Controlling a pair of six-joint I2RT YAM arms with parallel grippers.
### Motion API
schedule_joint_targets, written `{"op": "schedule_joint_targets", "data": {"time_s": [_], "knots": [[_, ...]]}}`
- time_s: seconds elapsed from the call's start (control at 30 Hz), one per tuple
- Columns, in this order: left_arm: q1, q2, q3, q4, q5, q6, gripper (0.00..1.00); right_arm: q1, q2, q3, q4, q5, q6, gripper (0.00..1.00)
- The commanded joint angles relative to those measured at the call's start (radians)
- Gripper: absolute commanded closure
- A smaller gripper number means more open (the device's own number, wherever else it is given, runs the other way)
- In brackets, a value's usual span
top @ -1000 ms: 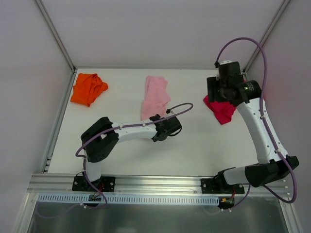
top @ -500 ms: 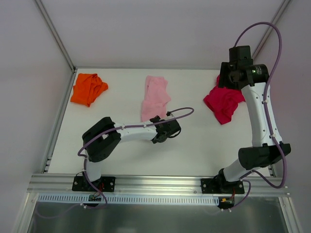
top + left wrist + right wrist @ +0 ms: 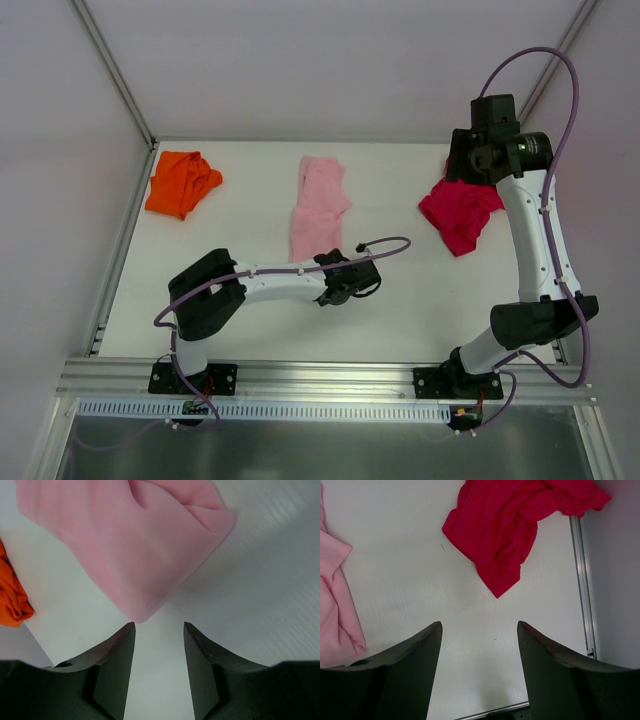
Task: Fold and stack the t-shirts
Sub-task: Grab one side of the 2/3 rectangular tshirt with left arm
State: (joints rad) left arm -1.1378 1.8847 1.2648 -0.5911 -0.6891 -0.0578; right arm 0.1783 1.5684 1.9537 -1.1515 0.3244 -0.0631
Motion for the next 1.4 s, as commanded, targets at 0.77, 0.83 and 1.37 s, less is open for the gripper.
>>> {"op": "schedule_joint_targets", "data": {"time_s": [0.77,0.83,1.37], "knots": [[0.07,0.099,0.047,0.169,-0.036,0.108,0.55,0.001,-0.159,-0.165,0.062,-0.073,-0.023,0.34],[0.075,0.108,0.047,0.169,-0.029,0.107,0.55,0.001,-0.162,-0.161,0.061,-0.071,-0.026,0.34],[0.085,0.149,0.074,0.013,0.06,-0.059,0.92,0.001,-0.197,-0.168,0.061,-0.031,-0.04,0.34]]}}
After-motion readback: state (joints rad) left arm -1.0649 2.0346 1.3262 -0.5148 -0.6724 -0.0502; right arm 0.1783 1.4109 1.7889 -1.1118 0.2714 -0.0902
